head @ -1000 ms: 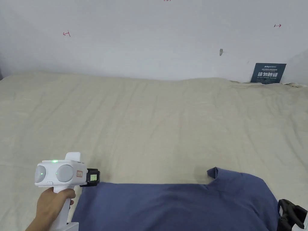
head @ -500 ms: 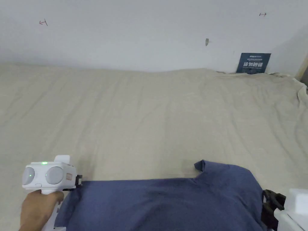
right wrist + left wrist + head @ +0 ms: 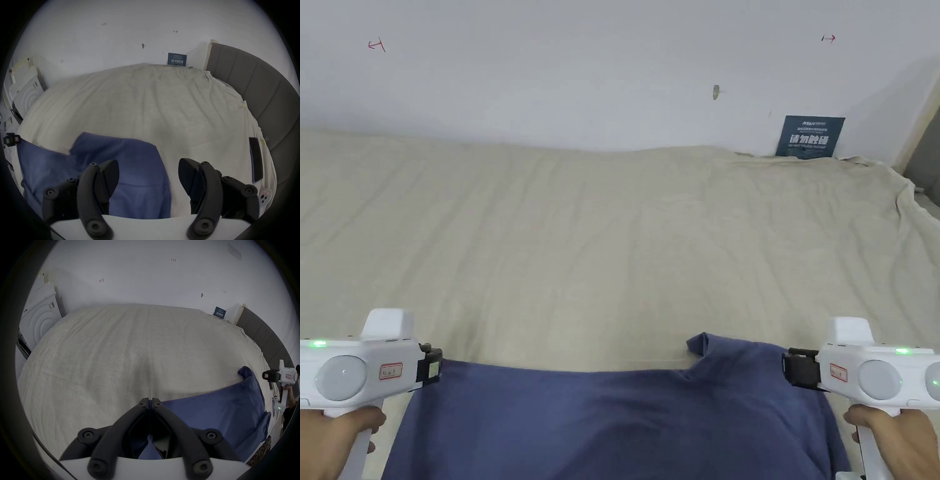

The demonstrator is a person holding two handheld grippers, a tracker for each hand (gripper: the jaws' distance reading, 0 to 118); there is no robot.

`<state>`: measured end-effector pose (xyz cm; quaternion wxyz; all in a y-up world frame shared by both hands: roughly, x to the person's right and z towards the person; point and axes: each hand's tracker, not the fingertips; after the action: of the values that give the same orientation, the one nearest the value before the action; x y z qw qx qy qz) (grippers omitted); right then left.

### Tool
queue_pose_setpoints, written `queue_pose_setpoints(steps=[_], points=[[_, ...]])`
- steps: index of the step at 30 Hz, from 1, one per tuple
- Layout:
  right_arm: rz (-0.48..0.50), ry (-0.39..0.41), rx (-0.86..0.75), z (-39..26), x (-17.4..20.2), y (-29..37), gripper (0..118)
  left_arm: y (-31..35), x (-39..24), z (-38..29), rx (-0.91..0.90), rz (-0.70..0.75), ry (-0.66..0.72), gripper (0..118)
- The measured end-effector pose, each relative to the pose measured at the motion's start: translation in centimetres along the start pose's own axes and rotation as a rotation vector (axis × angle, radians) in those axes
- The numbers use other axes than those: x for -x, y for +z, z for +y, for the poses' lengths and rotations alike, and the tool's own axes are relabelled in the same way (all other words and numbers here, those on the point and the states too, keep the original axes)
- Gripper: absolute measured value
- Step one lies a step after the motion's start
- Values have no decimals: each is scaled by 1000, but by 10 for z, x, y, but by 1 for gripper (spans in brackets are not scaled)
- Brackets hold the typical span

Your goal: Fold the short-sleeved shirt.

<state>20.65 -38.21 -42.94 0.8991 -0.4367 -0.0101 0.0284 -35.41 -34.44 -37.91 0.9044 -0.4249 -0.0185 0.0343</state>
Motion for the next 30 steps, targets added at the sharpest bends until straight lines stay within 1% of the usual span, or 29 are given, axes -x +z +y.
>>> queue_pose_setpoints(steps=[2, 4, 5, 6, 7, 8, 9, 10, 11, 14, 16, 18, 20, 22, 23, 25, 27, 30], points=[[0, 18, 28, 6, 3, -18, 79, 0, 1, 0, 0, -5, 4, 0], [5, 9, 77, 7, 5, -30, 77, 0, 0, -2, 3, -6, 2, 0], [4, 13, 89, 7, 7, -34, 74, -2, 1, -1, 4, -7, 3, 0], [0, 26, 100, 8, 10, -39, 66, -2, 1, -2, 7, -9, 3, 0], [3, 28, 116, 4, 18, -32, 55, -2, 0, -2, 9, -11, 5, 0], [18, 18, 123, 2, 20, -31, 41, -2, 0, -3, 10, -11, 5, 0], [30, 20, 127, 0, 23, -31, 21, -4, 1, -3, 12, -12, 3, 0], [29, 34, 114, -2, 27, -27, 8, -4, 2, -3, 14, -12, 2, 0], [33, 53, 99, -5, 32, -16, 3, -3, 2, -4, 15, -11, 1, 0], [37, 68, 73, -6, 37, 3, 1, -3, 4, -5, 17, -2, 4, 0], [40, 52, 24, -7, 28, 19, 1, 2, 5, -7, 9, 3, 18, 0], [92, 25, -21, -7, 25, 45, 1, 6, 7, -10, 3, 10, 31, 0], [108, 25, -62, -11, 17, 71, 1, 12, 10, -13, -1, 18, 44, 0], [151, 7, -113, -17, 14, 103, 1, 15, 16, -18, -6, 21, 63, 0], [170, -7, -135, -22, 4, 112, 1, 20, 17, -19, -8, 24, 71, 0], [202, -36, -181, -33, -2, 143, 1, 33, 17, -25, -17, 29, 80, 0], [231, -46, -215, -48, -11, 168, 1, 48, 18, -32, -23, 37, 80, 0], [247, -53, -252, -71, -19, 207, 1, 74, 19, -45, -38, 36, 88, 0]])
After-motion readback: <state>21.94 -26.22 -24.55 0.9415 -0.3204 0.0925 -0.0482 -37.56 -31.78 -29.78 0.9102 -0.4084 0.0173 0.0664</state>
